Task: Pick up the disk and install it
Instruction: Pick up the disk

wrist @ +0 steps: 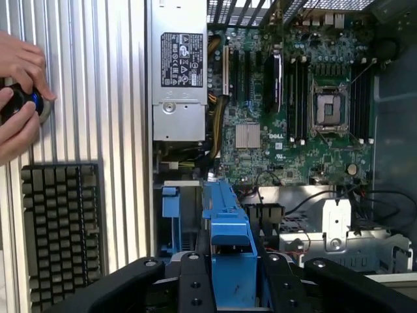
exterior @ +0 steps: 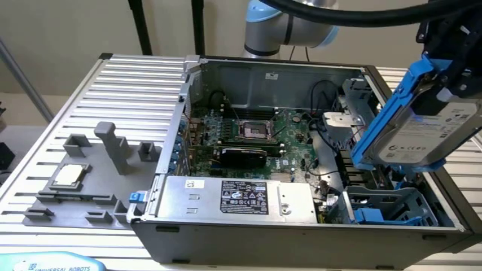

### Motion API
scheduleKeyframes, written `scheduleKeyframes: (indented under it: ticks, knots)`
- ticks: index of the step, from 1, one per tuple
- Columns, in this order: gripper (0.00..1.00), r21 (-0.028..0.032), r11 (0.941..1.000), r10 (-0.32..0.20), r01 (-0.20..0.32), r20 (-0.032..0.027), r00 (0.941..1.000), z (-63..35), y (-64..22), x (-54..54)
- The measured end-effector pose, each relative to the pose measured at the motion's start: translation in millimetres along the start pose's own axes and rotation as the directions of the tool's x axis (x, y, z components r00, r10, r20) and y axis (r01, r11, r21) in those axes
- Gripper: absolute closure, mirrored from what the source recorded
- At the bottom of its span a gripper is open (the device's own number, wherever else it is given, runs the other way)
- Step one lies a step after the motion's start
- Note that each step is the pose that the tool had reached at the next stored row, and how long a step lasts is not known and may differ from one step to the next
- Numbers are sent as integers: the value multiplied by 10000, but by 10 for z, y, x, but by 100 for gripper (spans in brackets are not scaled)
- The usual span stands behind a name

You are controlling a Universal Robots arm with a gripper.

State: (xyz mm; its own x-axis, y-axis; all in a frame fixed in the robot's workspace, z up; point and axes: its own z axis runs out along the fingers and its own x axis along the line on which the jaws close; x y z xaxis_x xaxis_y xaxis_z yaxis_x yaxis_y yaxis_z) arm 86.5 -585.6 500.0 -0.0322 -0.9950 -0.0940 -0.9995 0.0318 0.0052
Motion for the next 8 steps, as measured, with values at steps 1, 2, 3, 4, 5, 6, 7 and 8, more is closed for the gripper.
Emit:
scheduleKeyframes:
  ticks: [1, 2, 3, 4, 5, 6, 7, 8]
  knots:
    - [67, 0, 10000, 0, 0, 1, 10000, 5, -22, 35]
    - [67, 0, 10000, -1, 1, 1, 10000, 12, -39, 60]
    - [67, 0, 10000, 0, 0, 1, 10000, 21, -48, 72]
    - [67, 0, 10000, 0, 0, 2, 10000, 26, -50, 76]
    - [67, 0, 10000, 0, 0, 2, 10000, 26, -50, 76]
    - [67, 3, 10000, 1, -1, 0, 10000, 26, -52, 76]
    - [67, 3, 10000, 0, 0, 1, 10000, 26, -52, 76]
    - [67, 3, 10000, 0, 0, 1, 10000, 26, -52, 76]
